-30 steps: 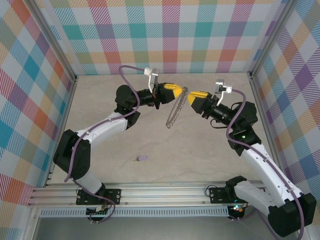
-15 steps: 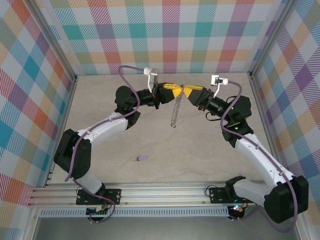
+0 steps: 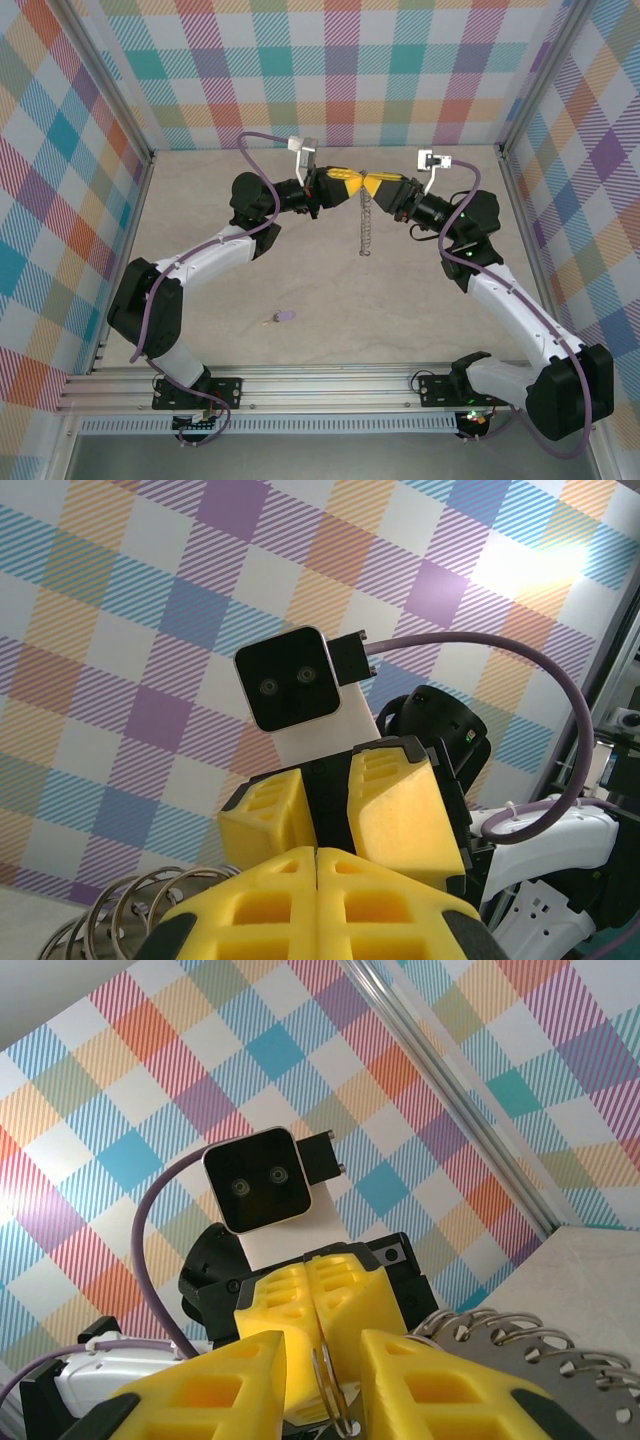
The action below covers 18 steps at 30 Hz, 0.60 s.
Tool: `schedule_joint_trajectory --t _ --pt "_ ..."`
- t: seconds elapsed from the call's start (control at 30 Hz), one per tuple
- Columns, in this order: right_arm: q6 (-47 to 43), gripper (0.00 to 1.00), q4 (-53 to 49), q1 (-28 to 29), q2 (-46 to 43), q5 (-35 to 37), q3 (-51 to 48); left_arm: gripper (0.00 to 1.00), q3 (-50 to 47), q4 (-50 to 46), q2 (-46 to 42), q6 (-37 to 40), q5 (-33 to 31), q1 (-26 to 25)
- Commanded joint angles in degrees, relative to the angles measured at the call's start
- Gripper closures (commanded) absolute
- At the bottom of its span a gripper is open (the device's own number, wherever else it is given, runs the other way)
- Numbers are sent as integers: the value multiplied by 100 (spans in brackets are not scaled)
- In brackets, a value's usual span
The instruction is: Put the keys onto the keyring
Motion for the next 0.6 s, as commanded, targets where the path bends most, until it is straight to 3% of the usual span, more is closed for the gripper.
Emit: schedule_joint_trajectory --t 0.0,0.27,0.43,0.53,0.57 --pt "-43 76 33 -29 -55 -171 179 100 -10 357 -216 47 -93 40" --pt "-200 82 -275 -29 -210 -155 52 100 -1 324 -232 70 -115 38" --pt "-237 98 -314 -29 -211 -104 68 100 8 305 -235 61 -97 39" --pt "-307 100 -322 -29 -197 7 87 100 -7 146 -287 143 -226 47" --pt "-339 100 -313 -29 -198 44 87 94 -38 77 -330 203 -290 55"
